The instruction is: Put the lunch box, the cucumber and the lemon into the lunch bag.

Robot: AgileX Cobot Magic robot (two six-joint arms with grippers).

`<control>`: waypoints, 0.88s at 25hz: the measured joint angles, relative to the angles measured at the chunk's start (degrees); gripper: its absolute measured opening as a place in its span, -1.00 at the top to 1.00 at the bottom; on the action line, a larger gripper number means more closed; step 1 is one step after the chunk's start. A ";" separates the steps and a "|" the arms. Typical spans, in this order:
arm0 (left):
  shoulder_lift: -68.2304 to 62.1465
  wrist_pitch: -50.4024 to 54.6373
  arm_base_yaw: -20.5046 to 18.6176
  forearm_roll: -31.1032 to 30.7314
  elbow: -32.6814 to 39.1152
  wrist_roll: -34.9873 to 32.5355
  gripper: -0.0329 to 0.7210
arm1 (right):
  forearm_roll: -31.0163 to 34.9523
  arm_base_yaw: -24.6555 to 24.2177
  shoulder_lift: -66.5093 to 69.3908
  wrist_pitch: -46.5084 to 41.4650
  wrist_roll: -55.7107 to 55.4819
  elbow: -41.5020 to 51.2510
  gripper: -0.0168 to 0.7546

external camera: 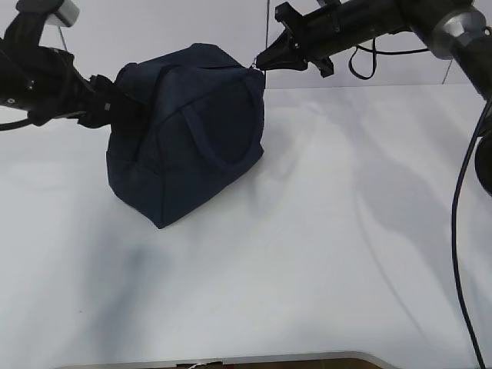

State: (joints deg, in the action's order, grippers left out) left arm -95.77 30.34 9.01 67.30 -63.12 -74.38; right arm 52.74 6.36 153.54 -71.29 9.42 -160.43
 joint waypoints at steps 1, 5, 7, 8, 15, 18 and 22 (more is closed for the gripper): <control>1.26 0.44 0.00 -0.92 0.00 0.43 -0.32 | 0.00 0.00 0.00 0.00 0.00 0.00 0.94; 5.43 0.96 0.00 -1.93 0.00 1.23 -0.33 | 0.00 0.00 0.00 0.00 0.00 0.00 0.94; 6.98 1.05 0.00 -1.93 0.00 2.13 -0.33 | 0.00 0.00 0.00 0.00 0.00 0.00 0.94; 7.46 1.05 0.00 -1.59 0.00 2.35 -0.33 | 0.00 0.00 0.00 0.00 0.00 0.00 0.94; 7.51 1.05 0.00 2.11 -4.90 3.66 -0.33 | -0.10 0.00 0.00 0.00 0.00 0.00 0.94; 4.03 2.21 0.00 1.34 -12.68 6.91 -0.33 | -0.10 0.00 0.00 0.00 0.00 0.00 0.94; -3.62 6.21 0.00 -3.91 -24.49 13.47 -0.33 | -0.20 0.02 0.00 0.00 0.00 0.00 0.94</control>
State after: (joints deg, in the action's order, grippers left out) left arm -99.38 36.56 9.01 63.39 -87.61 -60.91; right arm 52.54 6.38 153.54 -71.29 9.42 -160.43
